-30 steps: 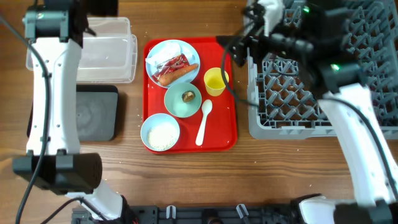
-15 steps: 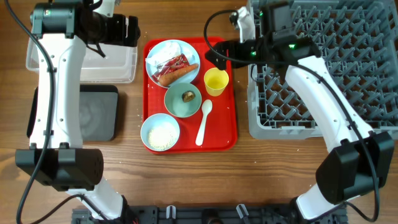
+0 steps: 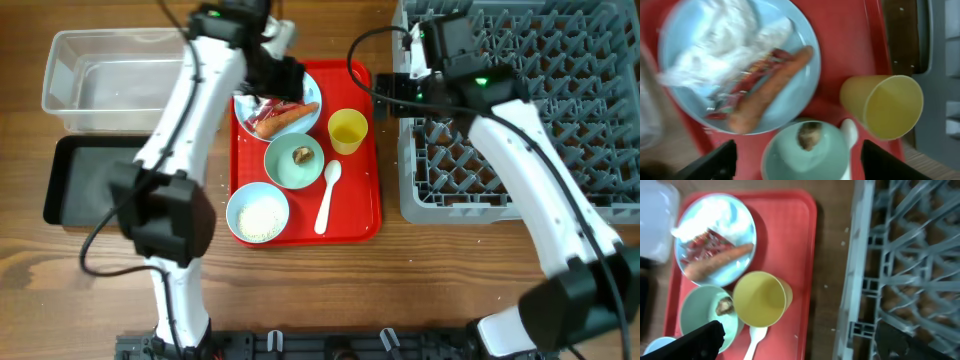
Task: Sort waste into correct bins and load items into the dishwasher rack
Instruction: 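Reach the right gripper to the yellow cup and the left gripper to the plate, then grasp the yellow cup with the right gripper and lift it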
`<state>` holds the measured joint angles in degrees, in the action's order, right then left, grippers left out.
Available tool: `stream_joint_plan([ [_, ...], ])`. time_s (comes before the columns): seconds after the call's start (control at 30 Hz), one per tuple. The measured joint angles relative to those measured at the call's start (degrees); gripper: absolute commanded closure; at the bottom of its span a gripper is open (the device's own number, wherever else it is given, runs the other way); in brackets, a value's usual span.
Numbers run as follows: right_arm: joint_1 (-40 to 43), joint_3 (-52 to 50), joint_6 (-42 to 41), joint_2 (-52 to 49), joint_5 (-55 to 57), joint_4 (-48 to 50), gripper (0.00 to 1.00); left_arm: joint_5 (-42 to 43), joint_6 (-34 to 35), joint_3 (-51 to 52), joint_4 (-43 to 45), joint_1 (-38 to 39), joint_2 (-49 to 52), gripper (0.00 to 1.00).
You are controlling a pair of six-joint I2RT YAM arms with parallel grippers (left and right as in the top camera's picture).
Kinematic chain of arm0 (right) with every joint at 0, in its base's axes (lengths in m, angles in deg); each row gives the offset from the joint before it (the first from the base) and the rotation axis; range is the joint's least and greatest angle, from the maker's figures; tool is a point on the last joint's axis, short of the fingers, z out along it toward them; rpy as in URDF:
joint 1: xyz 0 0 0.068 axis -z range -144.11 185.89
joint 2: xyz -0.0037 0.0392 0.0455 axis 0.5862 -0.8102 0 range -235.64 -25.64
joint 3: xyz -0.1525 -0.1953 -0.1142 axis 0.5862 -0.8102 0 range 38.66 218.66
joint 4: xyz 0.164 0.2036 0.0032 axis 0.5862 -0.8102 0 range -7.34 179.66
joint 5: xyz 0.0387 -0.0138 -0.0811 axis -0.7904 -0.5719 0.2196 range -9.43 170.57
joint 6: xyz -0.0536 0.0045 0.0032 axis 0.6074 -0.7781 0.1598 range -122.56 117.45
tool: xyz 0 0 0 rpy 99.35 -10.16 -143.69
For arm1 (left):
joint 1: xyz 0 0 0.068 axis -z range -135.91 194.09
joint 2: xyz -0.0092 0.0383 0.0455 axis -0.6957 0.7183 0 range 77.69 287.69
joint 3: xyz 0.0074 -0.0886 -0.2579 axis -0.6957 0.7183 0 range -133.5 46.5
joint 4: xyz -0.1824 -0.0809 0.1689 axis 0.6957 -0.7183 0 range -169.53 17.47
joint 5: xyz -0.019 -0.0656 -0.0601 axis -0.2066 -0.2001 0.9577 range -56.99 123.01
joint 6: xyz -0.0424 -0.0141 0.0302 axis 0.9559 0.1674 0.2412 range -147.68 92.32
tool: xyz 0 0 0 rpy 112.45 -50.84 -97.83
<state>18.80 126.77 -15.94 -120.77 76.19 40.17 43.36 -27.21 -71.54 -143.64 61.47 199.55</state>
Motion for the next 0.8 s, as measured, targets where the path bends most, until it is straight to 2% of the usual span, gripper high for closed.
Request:
stream_joint_plan([
  [0.17, 5.6, 0.13, 0.26, 11.56, 2.75, 0.28, 0.05, 0.28, 7.43, 0.0, 1.92, 5.46, 5.22, 0.46],
  [0.27, 10.8, 0.72, 0.44, 16.92, 3.98, -0.94, 0.05, 0.26, 10.91, 0.0, 3.69, 7.43, 5.62, 0.46],
  [0.47, 11.67, 0.85, 0.66, 16.68, 4.24, -3.52, 0.05, 0.24, 12.61, 0.0, 6.08, 10.1, 7.1, 0.5],
  [0.53, 11.67, 0.85, 0.66, 16.59, 4.24, -3.87, 0.06, 0.24, 12.79, 0.0, 6.08, 10.14, 8.74, 0.58],
  [0.7, 11.67, 0.85, 0.87, 16.59, 4.24, -4.11, 0.13, 0.24, 13.57, 0.0, 6.69, 10.14, 11.8, 0.96],
  [0.8, 11.67, 0.85, 0.87, 16.59, 4.24, -4.11, 0.12, 0.13, 13.68, 0.0, 6.67, 10.14, 12.17, 0.96],
])
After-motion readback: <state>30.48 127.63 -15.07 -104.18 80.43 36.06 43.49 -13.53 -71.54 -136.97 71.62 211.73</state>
